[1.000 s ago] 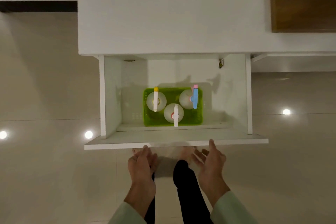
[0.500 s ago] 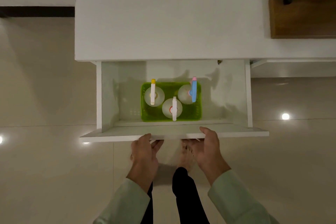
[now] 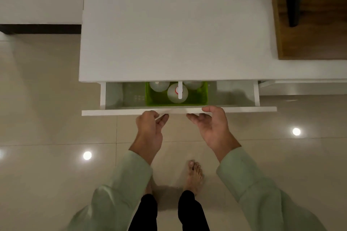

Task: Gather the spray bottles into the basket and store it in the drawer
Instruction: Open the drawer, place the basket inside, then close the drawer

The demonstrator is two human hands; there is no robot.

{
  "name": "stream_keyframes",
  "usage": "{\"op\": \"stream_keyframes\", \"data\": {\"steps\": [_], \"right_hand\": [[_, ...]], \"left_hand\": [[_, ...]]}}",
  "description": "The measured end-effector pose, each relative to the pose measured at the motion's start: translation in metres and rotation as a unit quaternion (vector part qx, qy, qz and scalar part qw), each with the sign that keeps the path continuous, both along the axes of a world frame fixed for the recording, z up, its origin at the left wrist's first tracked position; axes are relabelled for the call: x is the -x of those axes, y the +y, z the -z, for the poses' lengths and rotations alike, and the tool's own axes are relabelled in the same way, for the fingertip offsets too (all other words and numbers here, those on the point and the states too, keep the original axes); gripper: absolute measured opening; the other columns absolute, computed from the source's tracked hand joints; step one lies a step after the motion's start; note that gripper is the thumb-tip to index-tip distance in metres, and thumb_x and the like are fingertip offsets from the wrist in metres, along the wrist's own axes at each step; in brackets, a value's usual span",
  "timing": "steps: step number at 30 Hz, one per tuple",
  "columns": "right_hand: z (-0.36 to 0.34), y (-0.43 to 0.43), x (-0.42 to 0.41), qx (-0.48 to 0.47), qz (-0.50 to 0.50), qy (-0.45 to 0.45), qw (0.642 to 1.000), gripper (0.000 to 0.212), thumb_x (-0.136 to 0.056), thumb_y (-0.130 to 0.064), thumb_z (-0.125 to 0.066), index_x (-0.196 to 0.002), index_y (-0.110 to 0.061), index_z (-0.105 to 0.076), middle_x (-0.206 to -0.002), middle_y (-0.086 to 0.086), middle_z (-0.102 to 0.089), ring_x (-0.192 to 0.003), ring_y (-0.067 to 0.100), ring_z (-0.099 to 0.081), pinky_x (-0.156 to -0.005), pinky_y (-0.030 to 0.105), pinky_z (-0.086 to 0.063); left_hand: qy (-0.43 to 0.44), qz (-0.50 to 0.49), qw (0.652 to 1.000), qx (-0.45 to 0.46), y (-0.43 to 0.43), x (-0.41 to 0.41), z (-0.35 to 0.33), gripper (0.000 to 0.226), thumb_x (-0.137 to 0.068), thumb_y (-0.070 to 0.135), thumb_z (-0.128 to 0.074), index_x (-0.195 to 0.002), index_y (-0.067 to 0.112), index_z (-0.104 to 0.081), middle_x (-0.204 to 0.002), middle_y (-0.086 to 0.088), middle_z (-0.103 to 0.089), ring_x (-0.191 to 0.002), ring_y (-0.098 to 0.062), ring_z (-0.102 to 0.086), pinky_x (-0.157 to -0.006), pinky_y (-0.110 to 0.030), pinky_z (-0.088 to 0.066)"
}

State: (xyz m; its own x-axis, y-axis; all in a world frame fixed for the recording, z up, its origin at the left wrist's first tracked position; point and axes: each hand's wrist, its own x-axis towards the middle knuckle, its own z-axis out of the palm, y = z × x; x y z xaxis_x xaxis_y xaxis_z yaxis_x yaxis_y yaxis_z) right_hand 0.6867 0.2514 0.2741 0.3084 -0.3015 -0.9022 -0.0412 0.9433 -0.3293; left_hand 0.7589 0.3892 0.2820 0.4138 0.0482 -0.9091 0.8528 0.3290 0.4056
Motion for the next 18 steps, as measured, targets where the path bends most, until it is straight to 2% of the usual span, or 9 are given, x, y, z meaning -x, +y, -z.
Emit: {"op": "stream_keyframes", "data": {"steps": [2,5,6,9,10,14,15,17,18], "right_hand": [[0.001,-0.008,-0.012,0.005,0.000,-0.009,1.000,0.019,-0.091,0.010,-0.045,-0.104,-0.001,-0.052,-0.121,0.022,-0.046,-0.093,0.037,-0.063,-0.105,0.062,-0.048],[0.002,-0.018,-0.026,0.017,-0.010,-0.017,1.000,0.017,-0.089,0.012,-0.047,-0.098,-0.002,-0.054,-0.109,0.019,-0.050,-0.088,0.034,-0.064,-0.103,0.060,-0.051],[0.001,-0.021,-0.031,0.021,-0.011,-0.016,1.000,0.017,-0.089,0.013,-0.047,-0.096,-0.001,-0.055,-0.103,0.017,-0.049,-0.081,0.031,-0.063,-0.102,0.060,-0.052],[-0.001,-0.028,-0.046,0.036,-0.007,-0.010,0.999,0.022,-0.087,0.016,-0.041,-0.089,-0.002,-0.053,-0.088,0.010,-0.043,-0.051,0.024,-0.061,-0.101,0.057,-0.053],[-0.001,-0.031,-0.049,0.040,-0.009,-0.010,0.999,0.024,-0.086,0.017,-0.039,-0.090,-0.002,-0.053,-0.087,0.010,-0.042,-0.051,0.025,-0.062,-0.100,0.056,-0.054],[0.003,-0.040,-0.051,0.049,-0.046,-0.015,0.998,0.038,-0.082,0.022,-0.031,-0.102,-0.001,-0.054,-0.101,0.018,-0.050,-0.098,0.040,-0.066,-0.088,0.051,-0.059],[0.003,-0.039,-0.049,0.052,-0.056,-0.015,0.997,0.050,-0.081,0.023,-0.030,-0.118,-0.001,-0.054,-0.116,0.020,-0.052,-0.111,0.042,-0.064,-0.091,0.053,-0.057],[0.004,-0.038,-0.042,0.047,-0.076,-0.014,0.996,0.076,-0.081,0.024,-0.029,-0.150,-0.006,-0.034,-0.146,0.021,-0.046,-0.124,0.043,-0.060,-0.103,0.057,-0.051],[0.004,-0.036,-0.038,0.056,-0.084,-0.010,0.995,0.080,-0.082,0.025,-0.028,-0.155,-0.008,-0.029,-0.151,0.020,-0.044,-0.125,0.043,-0.060,-0.106,0.057,-0.049]], "left_hand": [[-0.013,0.003,1.000,0.010,-0.007,-0.013,0.000,0.029,-0.087,-0.015,-0.037,-0.109,0.001,-0.049,-0.095,-0.016,-0.049,-0.079,-0.028,-0.059,-0.099,-0.045,-0.053],[-0.026,0.014,0.999,0.015,-0.015,-0.030,0.001,0.044,-0.086,-0.015,-0.038,-0.129,-0.007,-0.046,-0.121,-0.022,-0.048,-0.096,-0.032,-0.063,-0.101,-0.044,-0.053],[-0.030,0.018,0.999,0.022,-0.016,-0.034,0.001,0.041,-0.085,-0.016,-0.038,-0.124,-0.007,-0.049,-0.122,-0.022,-0.048,-0.097,-0.033,-0.063,-0.101,-0.043,-0.053],[-0.042,0.025,0.998,0.047,-0.020,-0.049,-0.002,0.026,-0.082,-0.020,-0.035,-0.085,-0.001,-0.053,-0.102,-0.017,-0.047,-0.079,-0.027,-0.058,-0.101,-0.045,-0.053],[-0.047,0.023,0.997,0.053,-0.022,-0.053,-0.001,0.027,-0.082,-0.021,-0.034,-0.082,0.000,-0.052,-0.098,-0.015,-0.046,-0.077,-0.029,-0.058,-0.101,-0.046,-0.053],[-0.067,0.021,0.994,0.085,-0.022,-0.065,0.005,0.036,-0.081,-0.021,-0.030,-0.106,-0.002,-0.047,-0.101,-0.017,-0.046,-0.093,-0.041,-0.061,-0.099,-0.050,-0.053],[-0.066,0.018,0.994,0.089,-0.020,-0.065,0.006,0.043,-0.081,-0.021,-0.029,-0.115,-0.002,-0.045,-0.104,-0.018,-0.047,-0.097,-0.043,-0.061,-0.100,-0.050,-0.052],[-0.058,0.019,0.993,0.105,-0.012,-0.062,0.007,0.056,-0.084,-0.021,-0.030,-0.135,0.000,-0.037,-0.121,-0.022,-0.050,-0.110,-0.044,-0.062,-0.103,-0.050,-0.050],[-0.059,0.029,0.992,0.105,-0.007,-0.060,0.009,0.058,-0.086,-0.019,-0.031,-0.140,0.002,-0.034,-0.130,-0.022,-0.050,-0.116,-0.043,-0.062,-0.103,-0.049,-0.050]]}}
